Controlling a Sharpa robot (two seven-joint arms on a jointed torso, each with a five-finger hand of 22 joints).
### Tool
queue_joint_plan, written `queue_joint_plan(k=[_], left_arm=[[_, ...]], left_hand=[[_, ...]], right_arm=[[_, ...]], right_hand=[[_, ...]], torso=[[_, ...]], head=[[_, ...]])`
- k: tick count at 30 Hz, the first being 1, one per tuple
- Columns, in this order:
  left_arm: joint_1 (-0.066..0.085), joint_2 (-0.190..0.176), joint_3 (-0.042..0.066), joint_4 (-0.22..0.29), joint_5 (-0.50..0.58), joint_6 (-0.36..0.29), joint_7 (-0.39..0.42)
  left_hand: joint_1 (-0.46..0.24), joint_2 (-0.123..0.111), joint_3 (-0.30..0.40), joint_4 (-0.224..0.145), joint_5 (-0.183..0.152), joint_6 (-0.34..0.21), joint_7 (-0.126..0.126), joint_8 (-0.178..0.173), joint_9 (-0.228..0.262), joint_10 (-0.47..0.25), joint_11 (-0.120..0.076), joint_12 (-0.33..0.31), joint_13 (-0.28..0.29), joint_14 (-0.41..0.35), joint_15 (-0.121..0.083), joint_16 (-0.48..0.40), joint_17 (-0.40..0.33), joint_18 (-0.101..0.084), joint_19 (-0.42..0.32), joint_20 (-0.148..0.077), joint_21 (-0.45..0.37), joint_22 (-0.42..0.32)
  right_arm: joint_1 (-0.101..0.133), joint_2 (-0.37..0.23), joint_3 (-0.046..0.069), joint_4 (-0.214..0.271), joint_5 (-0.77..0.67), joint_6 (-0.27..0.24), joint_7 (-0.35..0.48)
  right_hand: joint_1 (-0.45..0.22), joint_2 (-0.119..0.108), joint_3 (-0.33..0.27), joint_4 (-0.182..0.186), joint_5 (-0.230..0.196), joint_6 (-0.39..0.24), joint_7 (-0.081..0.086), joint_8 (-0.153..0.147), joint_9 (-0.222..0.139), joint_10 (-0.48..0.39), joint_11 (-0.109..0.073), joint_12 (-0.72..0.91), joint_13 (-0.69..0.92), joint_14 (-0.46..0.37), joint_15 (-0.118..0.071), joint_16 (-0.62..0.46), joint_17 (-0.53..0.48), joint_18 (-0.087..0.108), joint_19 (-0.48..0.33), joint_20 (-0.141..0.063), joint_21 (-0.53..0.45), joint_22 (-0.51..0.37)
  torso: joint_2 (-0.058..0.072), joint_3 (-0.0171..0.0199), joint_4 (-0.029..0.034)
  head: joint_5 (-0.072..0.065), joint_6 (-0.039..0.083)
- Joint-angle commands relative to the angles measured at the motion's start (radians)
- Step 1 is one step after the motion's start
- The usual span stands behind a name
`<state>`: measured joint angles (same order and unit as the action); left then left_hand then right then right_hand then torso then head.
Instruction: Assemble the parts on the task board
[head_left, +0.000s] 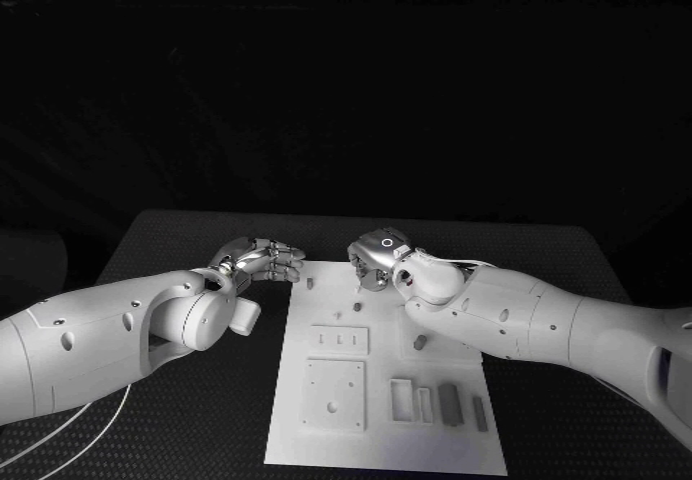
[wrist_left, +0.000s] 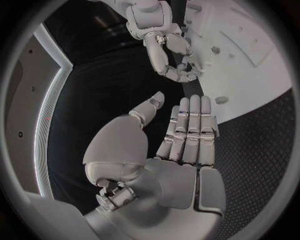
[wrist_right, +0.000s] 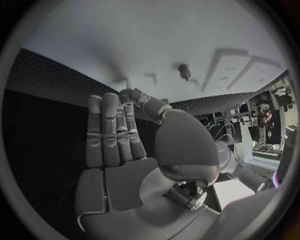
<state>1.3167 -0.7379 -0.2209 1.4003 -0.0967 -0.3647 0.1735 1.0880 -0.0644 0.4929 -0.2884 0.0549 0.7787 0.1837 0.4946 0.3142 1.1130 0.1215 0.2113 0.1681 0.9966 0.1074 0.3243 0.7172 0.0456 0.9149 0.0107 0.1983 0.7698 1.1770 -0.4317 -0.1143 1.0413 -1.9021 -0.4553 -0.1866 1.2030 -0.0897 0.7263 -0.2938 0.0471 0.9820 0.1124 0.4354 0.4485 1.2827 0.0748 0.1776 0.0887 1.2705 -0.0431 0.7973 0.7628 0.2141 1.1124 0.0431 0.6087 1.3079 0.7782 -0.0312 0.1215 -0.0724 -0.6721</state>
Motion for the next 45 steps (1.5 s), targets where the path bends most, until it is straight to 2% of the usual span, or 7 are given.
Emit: queue_joint_plan(k=[1,8,26,29,33,40,45], left_arm=[[0.002,0.002,0.001,0.000,-0.008,0.005,0.002],[0.002,0.002,0.001,0.000,-0.006,0.001,0.000],[0.002,0.000,0.001,0.001,-0.004,-0.002,0.003],[0.002,-0.001,0.001,0.002,-0.003,-0.008,0.005],[0.002,-0.002,0.001,0.001,-0.002,-0.009,0.005],[0.002,-0.002,0.001,0.002,-0.002,-0.009,0.003],[0.002,-0.003,0.001,0.002,-0.001,-0.010,0.003]], left_hand=[[-0.011,-0.001,-0.004,0.002,0.000,0.000,0.004,-0.005,0.001,-0.001,0.005,-0.006,-0.001,-0.010,0.000,-0.005,0.001,-0.005,-0.003,-0.002,-0.007,-0.001],[-0.011,-0.002,-0.005,0.001,0.000,0.000,0.004,-0.006,0.001,-0.001,0.005,-0.007,-0.001,-0.011,0.000,-0.006,0.001,-0.005,-0.003,-0.002,-0.008,-0.002],[-0.010,-0.002,-0.005,0.001,0.000,0.001,0.004,-0.007,0.002,-0.001,0.006,-0.009,-0.001,-0.011,0.001,-0.008,0.002,-0.006,-0.004,-0.002,-0.009,-0.002],[-0.010,-0.002,-0.005,0.001,0.000,0.001,0.004,-0.007,0.002,-0.001,0.006,-0.009,-0.001,-0.011,0.001,-0.008,0.002,-0.006,-0.004,-0.002,-0.009,-0.002],[-0.010,-0.002,-0.005,0.001,0.000,0.001,0.004,-0.007,0.002,-0.001,0.006,-0.009,0.000,-0.011,0.001,-0.008,0.002,-0.006,-0.003,-0.002,-0.009,-0.002],[-0.002,-0.006,-0.004,-0.001,0.000,0.002,0.004,-0.008,0.003,0.001,0.005,-0.011,0.000,-0.011,0.001,-0.010,0.004,-0.005,-0.003,-0.002,-0.011,-0.003],[-0.001,-0.007,-0.004,-0.001,0.000,0.002,0.004,-0.009,0.003,0.001,0.005,-0.011,0.000,-0.011,0.001,-0.011,0.004,-0.005,-0.003,-0.002,-0.011,-0.003]], right_arm=[[-0.009,-0.003,-0.006,-0.003,-0.015,0.082,-0.019],[-0.010,-0.004,-0.006,0.002,-0.017,0.083,-0.025],[-0.015,-0.016,-0.006,0.023,-0.034,0.048,-0.041],[-0.016,-0.016,-0.006,0.022,-0.034,0.043,-0.041],[-0.017,-0.018,-0.006,0.028,-0.034,0.025,-0.037],[-0.017,-0.020,-0.006,0.033,-0.038,-0.021,-0.048],[-0.018,-0.022,-0.006,0.038,-0.045,-0.035,-0.056]], right_hand=[[0.003,0.006,0.007,0.000,0.003,0.004,0.003,-0.006,0.001,0.020,-0.016,-0.001,0.038,-0.002,-0.006,0.007,0.001,0.048,-0.007,0.001,0.005,0.025],[0.003,0.008,0.008,0.000,0.003,0.004,0.003,-0.007,0.002,0.020,-0.015,-0.002,0.038,-0.003,-0.006,0.008,0.001,0.048,-0.008,0.001,0.006,0.025],[0.004,0.003,0.007,0.000,0.003,0.008,0.002,-0.008,0.006,0.025,-0.017,-0.002,0.041,-0.004,-0.008,0.013,0.004,0.048,-0.010,0.001,0.014,0.025],[0.004,0.000,0.006,-0.001,0.003,0.008,0.002,-0.009,0.007,0.025,-0.017,-0.003,0.041,-0.005,-0.008,0.014,0.004,0.048,-0.011,0.001,0.016,0.025],[-0.003,-0.021,0.001,0.001,0.003,0.008,0.003,-0.012,0.009,0.025,-0.016,-0.006,0.043,-0.007,-0.007,0.016,0.004,0.048,-0.014,0.003,0.020,0.024],[-0.025,-0.082,-0.006,0.009,0.003,0.010,0.003,-0.018,0.014,0.028,-0.015,-0.010,0.047,-0.006,-0.006,0.018,0.001,0.048,-0.012,0.005,0.027,0.022],[-0.034,-0.099,-0.002,0.013,0.003,0.015,0.001,-0.019,0.018,0.034,-0.017,-0.009,0.051,-0.001,-0.008,0.022,0.000,0.048,-0.006,0.003,0.033,0.022]], torso=[[0.001,-0.0010,-0.0007],[0.001,0.0003,-0.0019],[0.004,-0.0017,-0.0001],[0.004,-0.0022,0.0009],[0.004,-0.0011,-0.0015],[0.004,-0.0022,-0.0003],[0.005,-0.0021,0.0004]], head=[[0.002,-0.002],[0.004,-0.002],[0.002,-0.008],[0.000,-0.002],[0.003,-0.003],[0.004,-0.002],[0.004,-0.003]])
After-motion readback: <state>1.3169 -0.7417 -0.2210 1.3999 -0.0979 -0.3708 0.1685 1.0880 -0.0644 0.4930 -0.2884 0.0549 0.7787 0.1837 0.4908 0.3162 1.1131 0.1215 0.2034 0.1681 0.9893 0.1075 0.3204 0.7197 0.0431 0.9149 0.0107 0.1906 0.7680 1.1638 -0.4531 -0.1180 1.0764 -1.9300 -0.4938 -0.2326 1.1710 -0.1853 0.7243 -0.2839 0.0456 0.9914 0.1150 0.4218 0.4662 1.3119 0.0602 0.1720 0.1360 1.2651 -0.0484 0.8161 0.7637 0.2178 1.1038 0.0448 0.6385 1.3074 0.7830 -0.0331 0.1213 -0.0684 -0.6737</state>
